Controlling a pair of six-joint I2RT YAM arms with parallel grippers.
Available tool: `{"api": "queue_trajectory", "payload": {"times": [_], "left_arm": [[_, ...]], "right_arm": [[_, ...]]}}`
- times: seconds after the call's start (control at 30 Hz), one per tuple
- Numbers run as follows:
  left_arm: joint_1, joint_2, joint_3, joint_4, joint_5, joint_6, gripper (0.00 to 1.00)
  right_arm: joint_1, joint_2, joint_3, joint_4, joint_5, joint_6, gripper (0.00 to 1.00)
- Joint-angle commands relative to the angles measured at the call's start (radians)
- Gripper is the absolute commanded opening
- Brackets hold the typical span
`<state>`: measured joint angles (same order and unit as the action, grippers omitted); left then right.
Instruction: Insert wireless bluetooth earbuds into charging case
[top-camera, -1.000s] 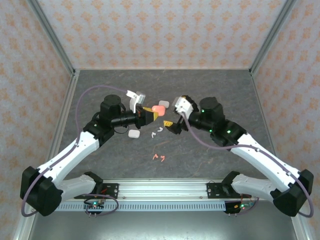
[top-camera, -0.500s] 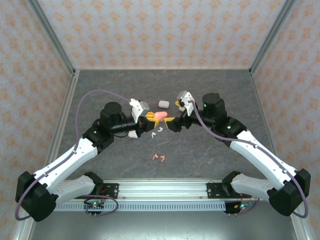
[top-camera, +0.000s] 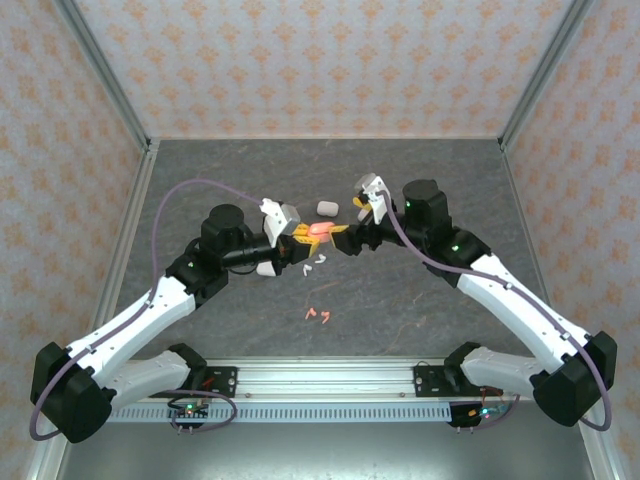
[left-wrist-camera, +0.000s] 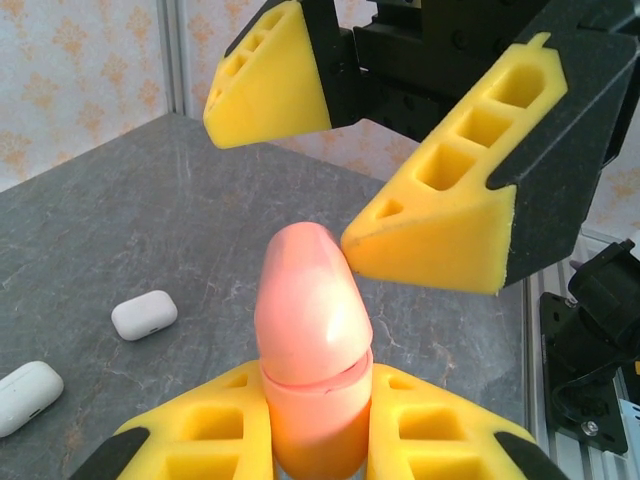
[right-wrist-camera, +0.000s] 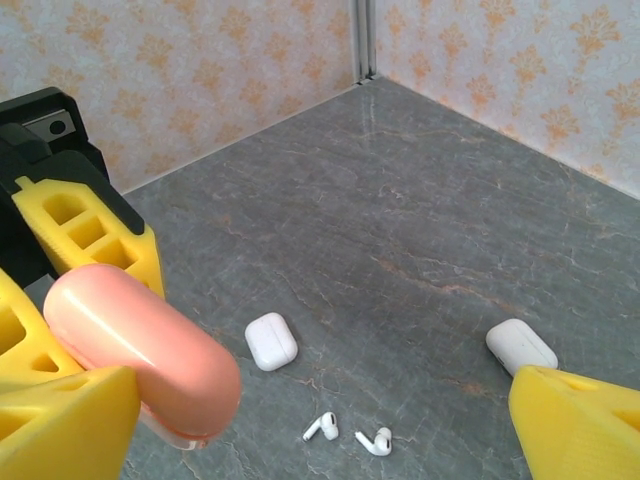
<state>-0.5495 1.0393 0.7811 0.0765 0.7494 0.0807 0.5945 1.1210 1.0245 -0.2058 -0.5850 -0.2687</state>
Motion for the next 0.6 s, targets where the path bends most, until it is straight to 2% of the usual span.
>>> {"api": "queue_trajectory", "payload": {"times": [0.0, 0.57], "left_arm": [[-0.012, 0.006, 0.005, 0.028, 0.016, 0.027, 0.05], [-0.017, 0.004, 0.001, 0.017, -0.004, 0.040, 0.05]], "right_arm": [[-0.011, 0.021, 0.050, -0.007, 0.033, 0.013, 0.95], [-0.021, 0.079, 0.117, -0.069, 0.022, 0.046, 0.95]]}}
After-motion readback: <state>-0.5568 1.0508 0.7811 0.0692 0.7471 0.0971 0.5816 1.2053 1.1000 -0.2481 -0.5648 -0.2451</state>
